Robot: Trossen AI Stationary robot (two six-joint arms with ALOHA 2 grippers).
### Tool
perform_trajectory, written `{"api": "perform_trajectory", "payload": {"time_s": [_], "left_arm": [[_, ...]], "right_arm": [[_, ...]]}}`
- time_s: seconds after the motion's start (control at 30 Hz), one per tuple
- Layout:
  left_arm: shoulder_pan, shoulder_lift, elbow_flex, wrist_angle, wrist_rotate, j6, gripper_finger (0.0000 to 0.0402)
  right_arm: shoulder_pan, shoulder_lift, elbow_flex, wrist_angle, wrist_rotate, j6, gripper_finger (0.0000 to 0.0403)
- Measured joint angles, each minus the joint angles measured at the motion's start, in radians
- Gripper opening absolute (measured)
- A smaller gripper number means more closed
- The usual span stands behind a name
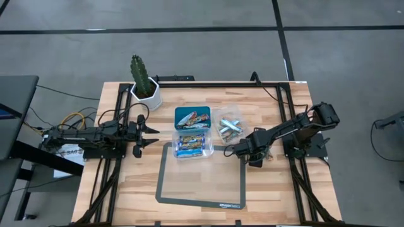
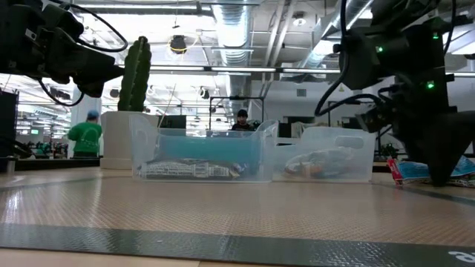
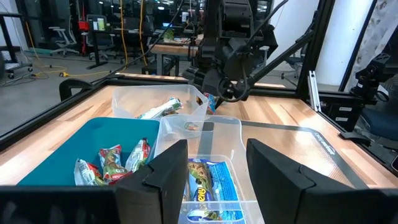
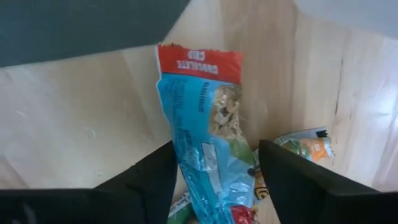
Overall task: Pick and place Granola Bars by type
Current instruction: Put the red granola bar into the blue bin
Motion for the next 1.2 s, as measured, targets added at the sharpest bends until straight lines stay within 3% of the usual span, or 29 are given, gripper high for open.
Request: {"api": "perform_trajectory", "payload": {"time_s": [0.33, 0.47, 0.83, 1.03, 1.2], "left_arm": [[0.0, 0.0, 0.0, 0.0, 0.0, 0.0, 0.0158], [0.0, 0.0, 0.0, 0.0, 0.0, 0.0, 0.0158], [0.0, 0.0, 0.0, 0.0, 0.0, 0.0, 0.0158], [0.0, 0.0, 0.0, 0.0, 0.0, 0.0, 0.0158], [0.0, 0.0, 0.0, 0.0, 0.0, 0.0, 0.0158]], "right_arm": [[0.001, -0.006, 0.0, 0.014, 0.007, 0.062, 0.0089], [0.002, -0.008, 0.0, 0.042, 0.005, 0.063, 0.0058], [0.035, -0.165, 0.002, 0.192, -0.029, 0.16, 0.0047], [0.049, -0.278, 0.003, 0.416, -0.057, 0.193, 0.0047], [0.033, -0.323, 0.003, 0.666, -0.052, 0.123, 0.0047]]}}
